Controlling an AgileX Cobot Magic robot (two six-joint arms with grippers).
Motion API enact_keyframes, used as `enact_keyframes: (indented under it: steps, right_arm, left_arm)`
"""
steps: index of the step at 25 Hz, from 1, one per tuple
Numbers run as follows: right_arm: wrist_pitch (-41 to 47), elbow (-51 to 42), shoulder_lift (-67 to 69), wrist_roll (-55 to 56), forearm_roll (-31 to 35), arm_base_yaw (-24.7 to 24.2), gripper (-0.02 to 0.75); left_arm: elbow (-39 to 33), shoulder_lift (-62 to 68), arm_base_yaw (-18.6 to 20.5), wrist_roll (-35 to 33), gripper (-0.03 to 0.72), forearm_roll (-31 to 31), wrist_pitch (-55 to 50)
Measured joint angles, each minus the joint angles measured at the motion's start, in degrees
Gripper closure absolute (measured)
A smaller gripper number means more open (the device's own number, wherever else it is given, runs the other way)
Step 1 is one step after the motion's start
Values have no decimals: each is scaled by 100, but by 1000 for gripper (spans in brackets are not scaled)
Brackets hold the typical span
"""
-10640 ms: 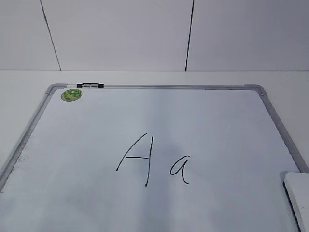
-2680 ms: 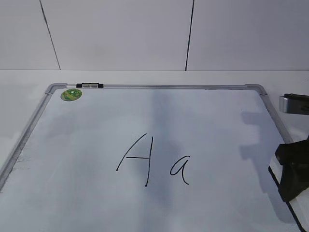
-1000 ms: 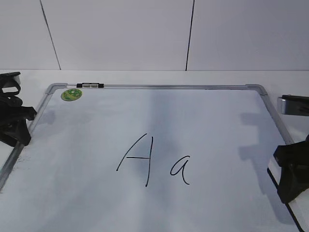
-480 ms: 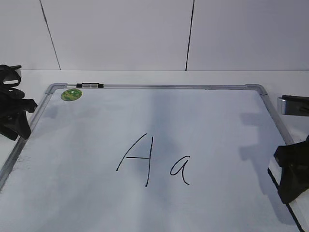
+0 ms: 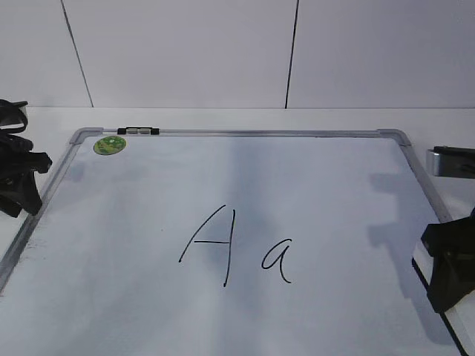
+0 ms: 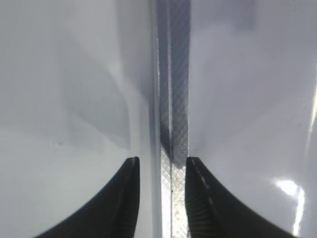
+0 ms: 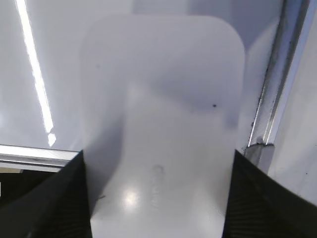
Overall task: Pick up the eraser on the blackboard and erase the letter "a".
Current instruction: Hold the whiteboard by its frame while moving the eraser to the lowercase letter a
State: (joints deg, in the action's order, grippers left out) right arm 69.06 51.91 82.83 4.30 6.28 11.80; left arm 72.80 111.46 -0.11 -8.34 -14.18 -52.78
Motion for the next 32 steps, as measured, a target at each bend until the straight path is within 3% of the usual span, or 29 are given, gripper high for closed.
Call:
enact_keyframes:
  steps: [26, 28, 32]
  right_arm:
    - [11, 0, 0, 0, 0, 0, 208]
    - [11, 0, 0, 0, 0, 0, 208]
    - [11, 0, 0, 0, 0, 0, 208]
  left_arm:
    - [34, 198, 51, 54, 457, -7, -20]
    - [34, 198, 51, 54, 496, -22, -20]
    - [37, 198, 51, 54, 662, -82, -44]
